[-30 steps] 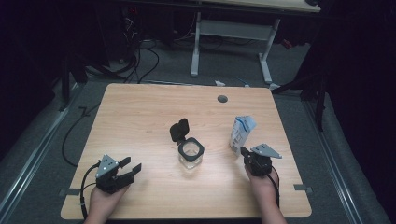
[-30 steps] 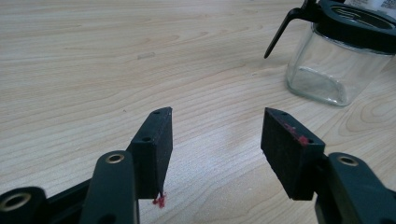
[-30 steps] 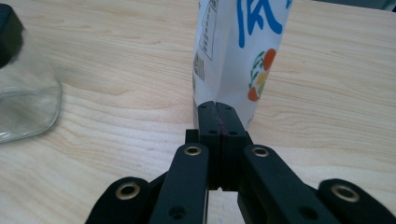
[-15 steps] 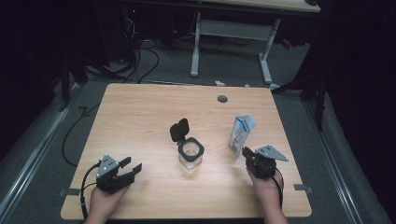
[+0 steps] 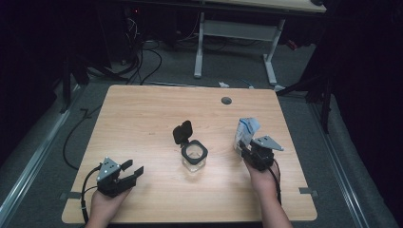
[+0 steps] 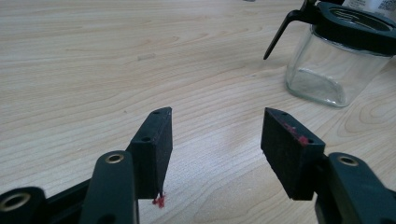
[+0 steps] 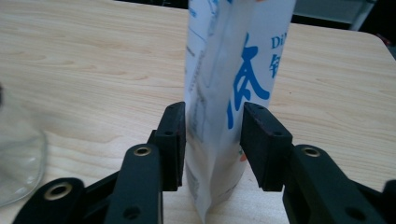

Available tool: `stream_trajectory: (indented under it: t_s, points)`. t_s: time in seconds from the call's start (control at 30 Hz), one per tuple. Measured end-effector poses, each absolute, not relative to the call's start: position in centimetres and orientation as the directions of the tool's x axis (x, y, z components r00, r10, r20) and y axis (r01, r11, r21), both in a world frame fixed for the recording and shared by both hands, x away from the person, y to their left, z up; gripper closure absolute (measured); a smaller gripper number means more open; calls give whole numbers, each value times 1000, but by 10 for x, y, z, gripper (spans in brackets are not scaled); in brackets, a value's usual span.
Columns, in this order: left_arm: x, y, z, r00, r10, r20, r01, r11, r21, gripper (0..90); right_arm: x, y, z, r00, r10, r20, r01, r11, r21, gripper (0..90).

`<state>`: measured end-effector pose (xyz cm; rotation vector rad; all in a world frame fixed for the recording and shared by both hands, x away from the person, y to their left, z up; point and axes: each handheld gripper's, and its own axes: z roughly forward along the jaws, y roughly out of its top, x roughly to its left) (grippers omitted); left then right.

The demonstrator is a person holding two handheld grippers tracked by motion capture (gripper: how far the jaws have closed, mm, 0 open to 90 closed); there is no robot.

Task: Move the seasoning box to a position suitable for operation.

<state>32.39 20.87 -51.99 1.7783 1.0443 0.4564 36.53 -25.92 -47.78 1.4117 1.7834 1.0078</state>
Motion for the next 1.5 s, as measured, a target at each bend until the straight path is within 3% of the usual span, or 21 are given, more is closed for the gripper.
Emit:
stream_trajectory:
  t_s: [0.23, 0.4, 0.93, 1.5]
  points:
    - [325, 210, -520, 558, 816, -151, 448, -143, 882, 440, 369, -260, -481, -206, 978, -25, 473, 121, 872, 620]
    - [325, 210, -520, 557, 817, -150, 447, -142, 883, 440, 371, -261, -482, -188, 982, 4, 474, 87, 876, 569]
    - [325, 210, -521, 558, 818, -141, 446, -152, 882, 441, 368, -265, -483, -199, 980, 5, 453, 88, 887, 778]
    - [325, 211, -521, 559, 815, -154, 452, -144, 880, 441, 367, -264, -485, -220, 975, -33, 433, 128, 893, 797]
